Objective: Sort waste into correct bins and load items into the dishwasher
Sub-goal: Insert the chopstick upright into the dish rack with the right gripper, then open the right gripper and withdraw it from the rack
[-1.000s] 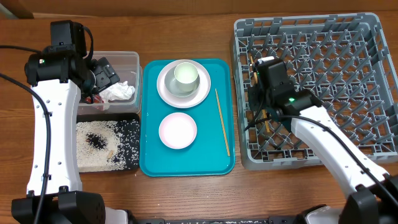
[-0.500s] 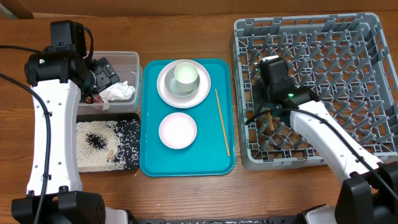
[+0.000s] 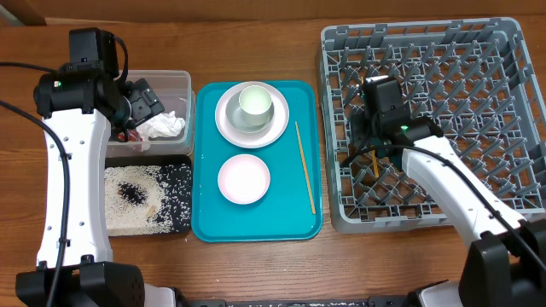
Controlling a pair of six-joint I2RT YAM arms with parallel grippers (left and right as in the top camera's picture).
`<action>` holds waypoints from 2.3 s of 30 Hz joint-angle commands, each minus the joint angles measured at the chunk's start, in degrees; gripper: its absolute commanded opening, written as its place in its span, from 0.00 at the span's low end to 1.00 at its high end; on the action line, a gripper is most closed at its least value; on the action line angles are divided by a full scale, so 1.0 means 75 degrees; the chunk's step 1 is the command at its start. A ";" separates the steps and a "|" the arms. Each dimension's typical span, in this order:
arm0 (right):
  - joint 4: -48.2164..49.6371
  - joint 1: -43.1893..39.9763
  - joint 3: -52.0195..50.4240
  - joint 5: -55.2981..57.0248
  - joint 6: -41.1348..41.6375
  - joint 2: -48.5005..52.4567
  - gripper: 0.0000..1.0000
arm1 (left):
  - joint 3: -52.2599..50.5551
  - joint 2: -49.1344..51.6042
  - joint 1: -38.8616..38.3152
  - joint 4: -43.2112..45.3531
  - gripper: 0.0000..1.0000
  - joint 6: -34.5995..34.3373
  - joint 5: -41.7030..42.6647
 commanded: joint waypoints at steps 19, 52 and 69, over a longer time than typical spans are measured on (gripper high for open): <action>0.0035 -0.0064 -0.0029 -0.0047 -0.0006 0.0379 0.12 | 0.0111 0.0044 0.0029 0.0006 1.00 0.0058 -0.0050; -0.0965 0.1096 0.0825 -0.2868 0.0799 -0.0321 0.19 | 0.0111 0.0044 0.0029 0.0006 1.00 0.0058 -0.0050; 0.0396 0.1102 -0.0638 -0.2833 0.0536 -0.0306 0.19 | 0.0114 0.0044 0.0029 0.0006 1.00 0.0058 -0.0050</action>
